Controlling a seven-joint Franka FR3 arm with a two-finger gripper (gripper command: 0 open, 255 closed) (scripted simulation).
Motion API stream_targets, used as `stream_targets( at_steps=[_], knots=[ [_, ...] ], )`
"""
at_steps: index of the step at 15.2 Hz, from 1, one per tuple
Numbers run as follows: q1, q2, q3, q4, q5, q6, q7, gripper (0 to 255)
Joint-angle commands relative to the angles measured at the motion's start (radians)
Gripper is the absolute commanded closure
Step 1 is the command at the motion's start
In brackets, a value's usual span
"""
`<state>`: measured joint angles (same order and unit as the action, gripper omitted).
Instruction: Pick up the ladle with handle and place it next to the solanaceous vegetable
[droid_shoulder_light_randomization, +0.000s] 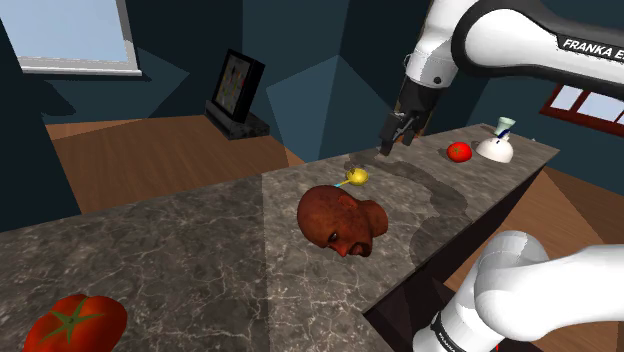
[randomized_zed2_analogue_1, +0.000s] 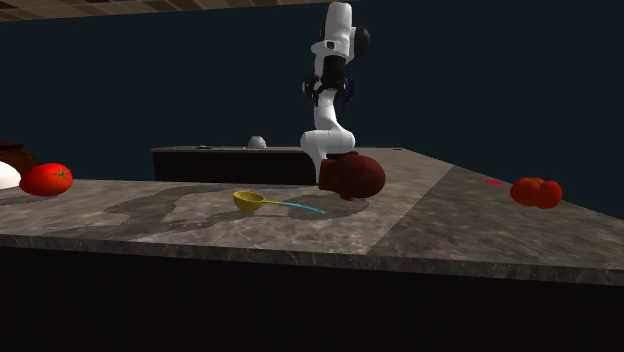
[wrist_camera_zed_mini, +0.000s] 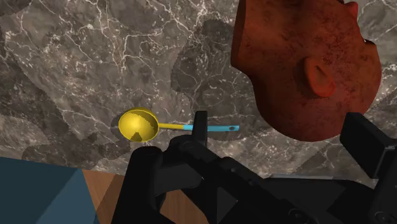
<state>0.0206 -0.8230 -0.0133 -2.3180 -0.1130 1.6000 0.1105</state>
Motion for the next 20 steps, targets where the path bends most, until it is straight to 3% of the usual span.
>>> stream_targets(
  at_steps=[1, 11, 20],
  knots=[
    [0.000, 0.000, 0.000, 0.000, 0.000, 0.000, 0.000, 0],
    [-0.017, 0.113, -0.099, -0.202, -0.204, 0.347, -0.195, 0],
    [-0.067, 0.363, -0.193, -0.248, -0.412, 0.703, -0.310, 0]
  ],
)
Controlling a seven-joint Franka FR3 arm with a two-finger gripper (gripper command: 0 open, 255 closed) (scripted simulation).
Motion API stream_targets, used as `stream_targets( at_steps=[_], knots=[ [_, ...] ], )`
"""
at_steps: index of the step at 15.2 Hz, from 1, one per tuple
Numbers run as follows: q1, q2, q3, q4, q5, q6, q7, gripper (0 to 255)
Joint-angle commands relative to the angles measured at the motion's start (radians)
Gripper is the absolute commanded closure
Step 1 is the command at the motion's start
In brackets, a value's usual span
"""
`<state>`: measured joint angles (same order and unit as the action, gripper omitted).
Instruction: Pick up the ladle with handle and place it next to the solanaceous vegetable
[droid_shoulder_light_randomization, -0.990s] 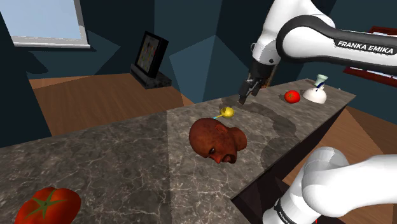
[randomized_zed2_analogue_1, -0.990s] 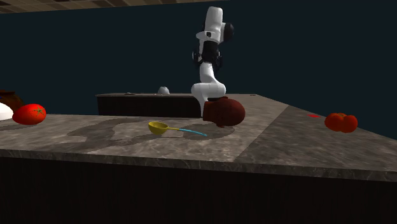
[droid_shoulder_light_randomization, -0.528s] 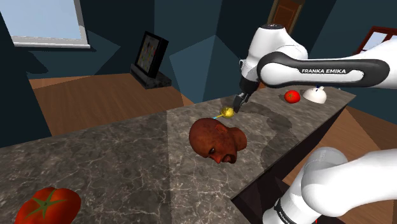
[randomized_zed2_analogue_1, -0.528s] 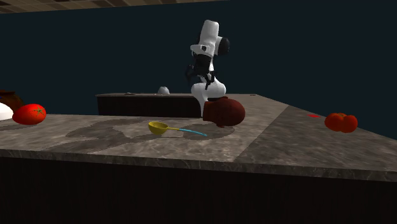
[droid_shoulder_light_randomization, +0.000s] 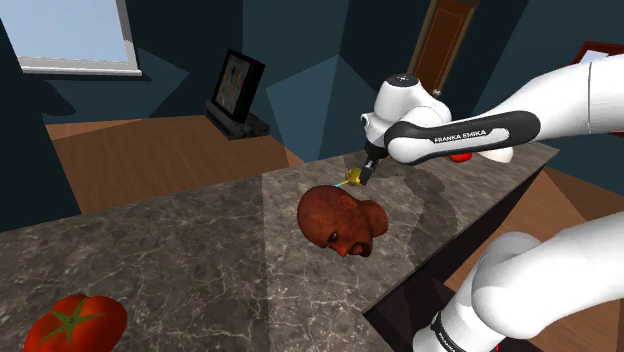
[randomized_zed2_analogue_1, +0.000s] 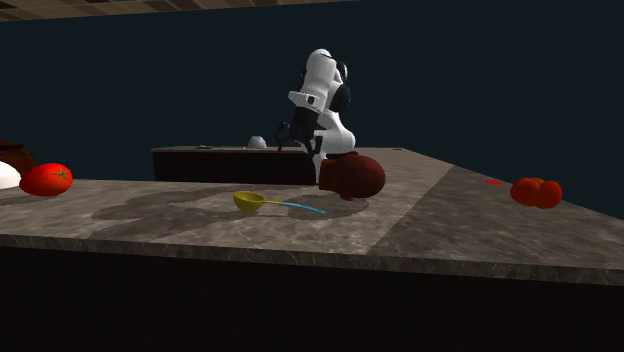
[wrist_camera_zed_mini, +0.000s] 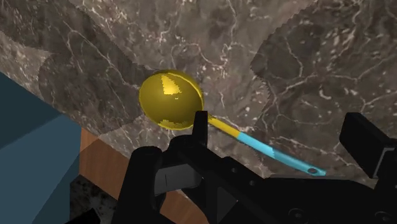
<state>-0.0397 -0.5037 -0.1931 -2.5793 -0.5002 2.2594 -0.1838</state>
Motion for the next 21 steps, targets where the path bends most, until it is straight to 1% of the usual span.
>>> stream_targets(
  at_steps=[1, 7, 15, 21],
  knots=[
    [-0.014, 0.080, -0.022, 0.017, -0.050, 0.083, -0.023, 0],
    [-0.062, 0.315, -0.063, 0.084, -0.207, 0.304, -0.045, 0],
    [-0.090, 0.443, -0.087, 0.111, -0.268, 0.418, -0.006, 0],
    [-0.090, 0.443, -0.087, 0.111, -0.268, 0.418, -0.006, 0]
  ],
)
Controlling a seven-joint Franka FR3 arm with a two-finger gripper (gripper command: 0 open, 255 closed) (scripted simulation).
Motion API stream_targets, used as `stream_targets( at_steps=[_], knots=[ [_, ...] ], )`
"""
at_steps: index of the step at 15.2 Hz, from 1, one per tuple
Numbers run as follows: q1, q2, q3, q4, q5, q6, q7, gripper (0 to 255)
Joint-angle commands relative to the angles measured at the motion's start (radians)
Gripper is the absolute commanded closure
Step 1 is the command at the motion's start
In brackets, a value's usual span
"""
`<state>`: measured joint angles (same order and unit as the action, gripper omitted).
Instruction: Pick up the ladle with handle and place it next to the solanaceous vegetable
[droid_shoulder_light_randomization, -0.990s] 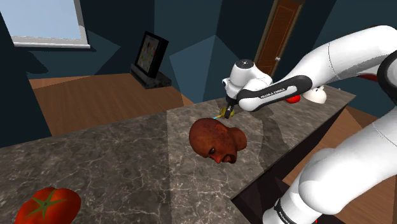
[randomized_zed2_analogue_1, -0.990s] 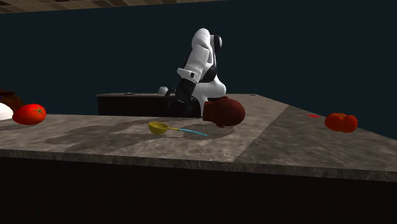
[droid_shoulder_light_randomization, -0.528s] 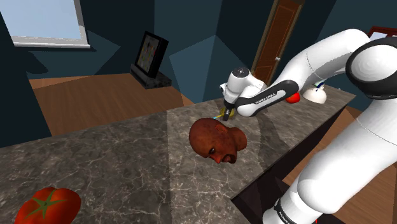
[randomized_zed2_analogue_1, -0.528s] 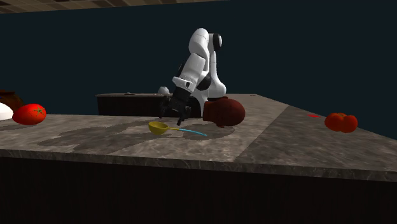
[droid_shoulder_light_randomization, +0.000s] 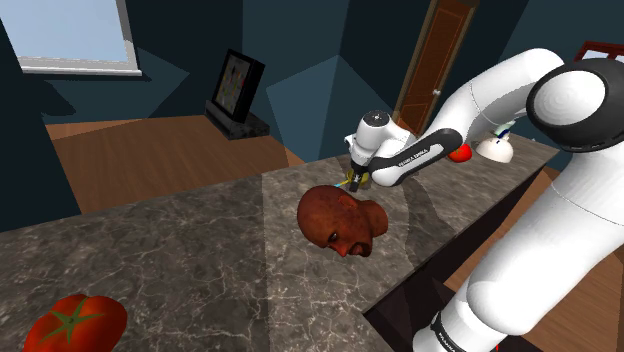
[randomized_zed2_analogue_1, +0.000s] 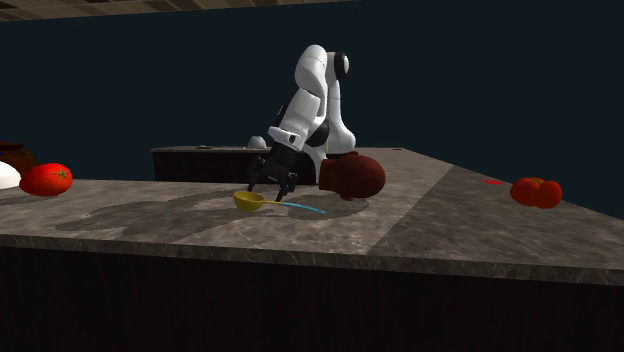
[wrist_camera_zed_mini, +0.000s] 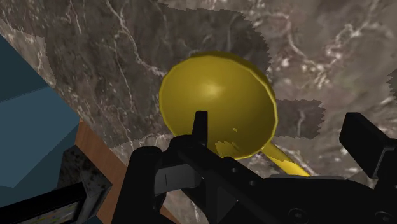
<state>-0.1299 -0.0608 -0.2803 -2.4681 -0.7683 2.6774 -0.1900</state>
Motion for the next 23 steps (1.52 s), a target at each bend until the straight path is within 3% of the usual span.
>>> stream_targets(
  at_steps=[1, 2, 3, 12, 23],
  knots=[
    [0.000, 0.000, 0.000, 0.000, 0.000, 0.000, 0.000, 0],
    [0.000, 0.000, 0.000, 0.000, 0.000, 0.000, 0.000, 0],
    [0.000, 0.000, 0.000, 0.000, 0.000, 0.000, 0.000, 255],
    [0.000, 0.000, 0.000, 0.000, 0.000, 0.000, 0.000, 255],
    [0.024, -0.112, 0.007, 0.037, 0.105, -0.139, -0.119, 255]
  ],
)
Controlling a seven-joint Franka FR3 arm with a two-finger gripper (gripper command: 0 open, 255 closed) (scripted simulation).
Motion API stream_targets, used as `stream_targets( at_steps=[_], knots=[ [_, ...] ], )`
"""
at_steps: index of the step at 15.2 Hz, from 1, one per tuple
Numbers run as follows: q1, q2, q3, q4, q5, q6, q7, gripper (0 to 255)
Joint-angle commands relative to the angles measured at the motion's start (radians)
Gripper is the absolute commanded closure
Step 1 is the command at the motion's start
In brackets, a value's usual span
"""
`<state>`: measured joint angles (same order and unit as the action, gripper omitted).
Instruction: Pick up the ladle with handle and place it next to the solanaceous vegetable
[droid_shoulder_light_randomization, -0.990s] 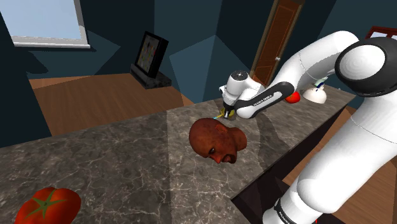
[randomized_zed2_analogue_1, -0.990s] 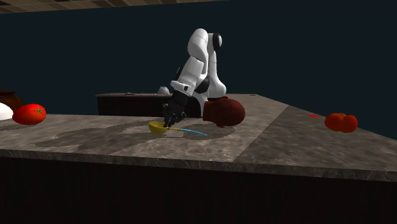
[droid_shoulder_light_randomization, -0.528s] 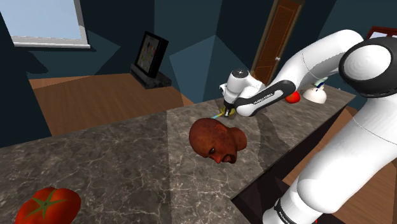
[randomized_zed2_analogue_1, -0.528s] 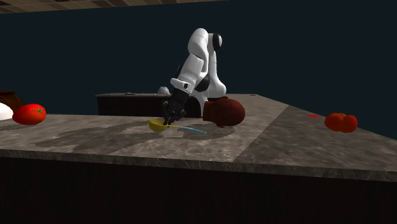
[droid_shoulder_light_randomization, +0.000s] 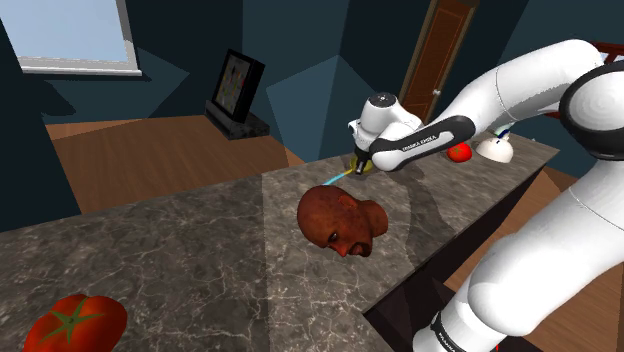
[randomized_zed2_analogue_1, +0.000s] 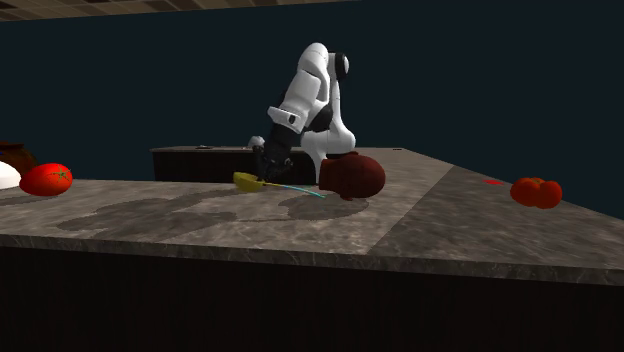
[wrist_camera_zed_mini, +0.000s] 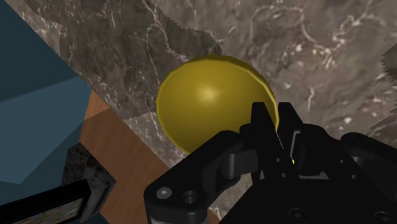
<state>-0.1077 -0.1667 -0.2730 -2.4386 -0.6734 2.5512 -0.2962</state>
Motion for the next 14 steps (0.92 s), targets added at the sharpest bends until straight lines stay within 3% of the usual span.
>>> stream_targets(
  at_steps=[1, 14],
  knots=[
    [0.004, -0.015, 0.000, 0.013, 0.018, -0.026, -0.021, 255],
    [0.030, -0.106, 0.010, 0.101, 0.098, -0.194, -0.120, 255]
  ],
)
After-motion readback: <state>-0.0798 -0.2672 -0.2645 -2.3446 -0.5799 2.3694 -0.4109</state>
